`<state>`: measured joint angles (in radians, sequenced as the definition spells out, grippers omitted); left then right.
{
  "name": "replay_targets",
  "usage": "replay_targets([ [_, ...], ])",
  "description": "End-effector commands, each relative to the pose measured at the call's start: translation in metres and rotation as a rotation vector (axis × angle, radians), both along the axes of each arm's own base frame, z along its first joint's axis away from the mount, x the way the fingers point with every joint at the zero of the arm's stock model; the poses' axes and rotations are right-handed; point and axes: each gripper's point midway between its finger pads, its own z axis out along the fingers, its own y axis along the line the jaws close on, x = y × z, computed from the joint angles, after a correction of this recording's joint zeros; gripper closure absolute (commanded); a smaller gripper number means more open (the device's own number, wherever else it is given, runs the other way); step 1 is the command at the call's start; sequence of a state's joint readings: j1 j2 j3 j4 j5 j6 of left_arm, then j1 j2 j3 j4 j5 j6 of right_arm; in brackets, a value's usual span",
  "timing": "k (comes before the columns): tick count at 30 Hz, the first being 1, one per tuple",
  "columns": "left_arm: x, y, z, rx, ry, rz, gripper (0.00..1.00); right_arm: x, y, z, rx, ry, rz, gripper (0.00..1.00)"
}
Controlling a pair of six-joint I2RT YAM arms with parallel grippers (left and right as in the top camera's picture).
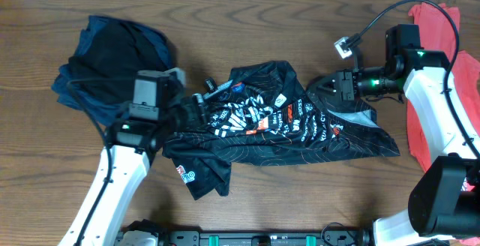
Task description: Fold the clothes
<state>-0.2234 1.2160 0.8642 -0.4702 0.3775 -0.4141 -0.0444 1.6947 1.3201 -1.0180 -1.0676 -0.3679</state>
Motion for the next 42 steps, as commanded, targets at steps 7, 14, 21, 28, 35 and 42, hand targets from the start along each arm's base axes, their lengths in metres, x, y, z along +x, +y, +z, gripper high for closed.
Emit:
replay_targets([
  [7,0.006,-0.101,0.035,-0.177,-0.156,-0.232,0.28,-0.018,0.025,0.069,0.3,-0.157,0.115,0.59],
  [14,0.004,-0.164,0.026,-0.267,-0.171,-0.32,0.28,-0.02,0.025,0.075,0.299,-0.188,0.121,0.54],
  [21,-0.014,-0.21,0.04,-0.369,-0.243,-0.471,0.2,-0.016,0.026,0.075,0.286,-0.225,0.126,0.42],
  [28,-0.022,-0.224,0.053,-0.357,-0.36,-0.564,0.11,-0.015,0.027,0.075,0.288,-0.213,0.124,0.4],
  [35,-0.01,-0.226,0.064,-0.336,-0.463,-0.552,0.1,-0.016,0.028,0.079,0.313,-0.197,0.123,0.42],
  [42,0.003,-0.224,0.076,-0.331,-0.54,-0.497,0.35,-0.017,0.028,0.079,0.319,-0.185,0.12,0.44],
])
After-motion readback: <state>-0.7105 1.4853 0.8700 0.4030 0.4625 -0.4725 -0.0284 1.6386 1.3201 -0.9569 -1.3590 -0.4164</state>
